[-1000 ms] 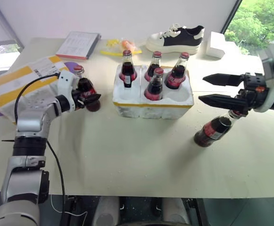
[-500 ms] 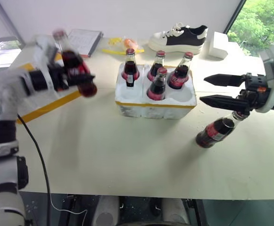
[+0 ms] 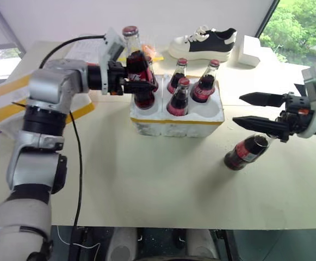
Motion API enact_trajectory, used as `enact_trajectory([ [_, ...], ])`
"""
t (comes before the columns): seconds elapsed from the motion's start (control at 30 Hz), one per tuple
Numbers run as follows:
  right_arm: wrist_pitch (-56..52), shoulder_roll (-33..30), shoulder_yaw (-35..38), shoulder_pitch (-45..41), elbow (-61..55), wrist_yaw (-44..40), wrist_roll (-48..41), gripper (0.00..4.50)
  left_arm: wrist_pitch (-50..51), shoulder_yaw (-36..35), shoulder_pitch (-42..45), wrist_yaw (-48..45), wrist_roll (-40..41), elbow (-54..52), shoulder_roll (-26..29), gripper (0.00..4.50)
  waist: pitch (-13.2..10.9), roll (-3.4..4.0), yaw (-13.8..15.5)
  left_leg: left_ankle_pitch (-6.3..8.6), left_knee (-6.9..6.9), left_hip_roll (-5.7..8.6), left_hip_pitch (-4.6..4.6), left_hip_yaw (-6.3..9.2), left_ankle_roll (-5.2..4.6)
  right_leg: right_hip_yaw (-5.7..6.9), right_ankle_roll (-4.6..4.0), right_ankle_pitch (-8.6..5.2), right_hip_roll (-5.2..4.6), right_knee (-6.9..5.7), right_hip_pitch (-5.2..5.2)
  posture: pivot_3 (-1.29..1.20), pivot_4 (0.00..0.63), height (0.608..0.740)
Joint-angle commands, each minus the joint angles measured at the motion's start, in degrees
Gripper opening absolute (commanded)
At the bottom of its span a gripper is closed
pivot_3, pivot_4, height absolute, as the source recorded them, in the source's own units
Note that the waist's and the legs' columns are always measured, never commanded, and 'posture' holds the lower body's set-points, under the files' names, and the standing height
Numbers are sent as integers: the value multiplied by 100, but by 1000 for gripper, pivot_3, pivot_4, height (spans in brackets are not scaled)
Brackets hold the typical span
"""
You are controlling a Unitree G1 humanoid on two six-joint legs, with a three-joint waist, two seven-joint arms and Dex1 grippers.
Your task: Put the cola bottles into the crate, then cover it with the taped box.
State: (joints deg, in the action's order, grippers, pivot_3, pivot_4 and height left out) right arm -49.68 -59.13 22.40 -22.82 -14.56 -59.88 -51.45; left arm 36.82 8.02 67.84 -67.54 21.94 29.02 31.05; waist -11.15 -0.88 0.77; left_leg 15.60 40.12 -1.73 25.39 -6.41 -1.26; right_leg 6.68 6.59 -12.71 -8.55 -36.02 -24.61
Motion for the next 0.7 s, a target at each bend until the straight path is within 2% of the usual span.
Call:
enact_trajectory([
  [0.03,-17,-15,355,61,-267,132,-188,4500,-475,8,281,-207,-205,165,-77,2838,0,0,-2,0,1,1,0,0,0,0,0,0,-1,0,0,0,150,740],
  [0.33,-35,20,421,155,-363,447,-350,4500,-853,288,148,-717,-716,333,-95,2838,0,0,5,1,2,0,1,5,-2,0,0,0,-2,0,0,0,150,740],
  [0.6,9,68,268,19,-369,610,-390,4500,-1202,523,-183,-424,-1229,715,-576,2838,0,0,9,1,3,0,1,7,-3,0,0,0,-2,0,0,0,150,740],
  [0.67,5,58,259,-5,-363,620,-397,4500,-1266,499,-190,-324,-1324,853,-666,3855,1,-1,14,2,3,0,2,9,-3,0,0,0,-2,0,1,0,150,740],
  [0.7,5,53,259,-9,-359,623,-398,4500,-1281,488,-190,-307,-1350,895,-688,4195,2,1,21,2,3,0,1,12,-4,0,0,0,-3,0,2,0,150,740],
])
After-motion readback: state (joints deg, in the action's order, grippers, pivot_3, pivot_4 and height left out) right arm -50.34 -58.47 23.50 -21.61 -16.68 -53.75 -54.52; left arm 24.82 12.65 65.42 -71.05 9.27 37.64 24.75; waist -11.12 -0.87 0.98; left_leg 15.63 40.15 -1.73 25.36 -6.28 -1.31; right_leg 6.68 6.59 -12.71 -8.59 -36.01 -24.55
